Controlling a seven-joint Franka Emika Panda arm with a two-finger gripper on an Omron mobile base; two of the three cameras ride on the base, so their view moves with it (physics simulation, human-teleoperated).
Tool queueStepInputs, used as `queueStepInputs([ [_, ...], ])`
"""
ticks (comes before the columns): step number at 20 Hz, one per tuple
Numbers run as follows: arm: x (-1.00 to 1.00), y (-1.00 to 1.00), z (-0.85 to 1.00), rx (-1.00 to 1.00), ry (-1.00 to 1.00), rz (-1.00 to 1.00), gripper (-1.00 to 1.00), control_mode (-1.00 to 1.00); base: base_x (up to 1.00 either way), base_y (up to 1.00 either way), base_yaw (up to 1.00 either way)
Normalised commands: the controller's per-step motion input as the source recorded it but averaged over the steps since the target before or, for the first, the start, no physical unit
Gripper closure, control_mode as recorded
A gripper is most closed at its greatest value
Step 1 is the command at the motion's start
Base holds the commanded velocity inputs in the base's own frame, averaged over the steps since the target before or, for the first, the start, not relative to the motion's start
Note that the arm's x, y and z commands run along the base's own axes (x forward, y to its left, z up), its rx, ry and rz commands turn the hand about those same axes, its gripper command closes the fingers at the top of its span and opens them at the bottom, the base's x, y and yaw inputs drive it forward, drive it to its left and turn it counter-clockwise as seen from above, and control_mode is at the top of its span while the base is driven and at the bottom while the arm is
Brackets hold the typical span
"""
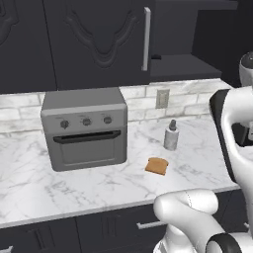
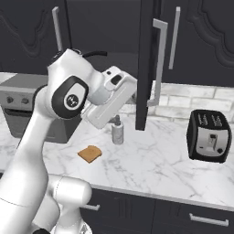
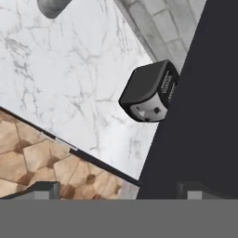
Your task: Pick the pan from the cabinet and place it on the stove. Then turn on the stove burner for the pan.
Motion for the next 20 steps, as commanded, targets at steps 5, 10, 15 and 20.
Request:
queueStepInputs([
  [5, -0.04, -0.54, -0.2, 0.05, 0.0, -0.01, -1.0, -1.0, 0.0, 0.0, 0.0],
  [10, -0.24, -0.12, -0.1, 0.01, -0.13, -0.01, -1.0, -1.0, 0.0, 0.0, 0.0],
  [15, -0.26, 0.43, 0.0, 0.04, -0.33, 0.0, -1.0, -1.0, 0.0, 0.0, 0.0],
  [20, -0.16, 0.65, -0.08, 0.12, -0.41, 0.02, -1.0, -1.0, 0.0, 0.0, 0.0],
])
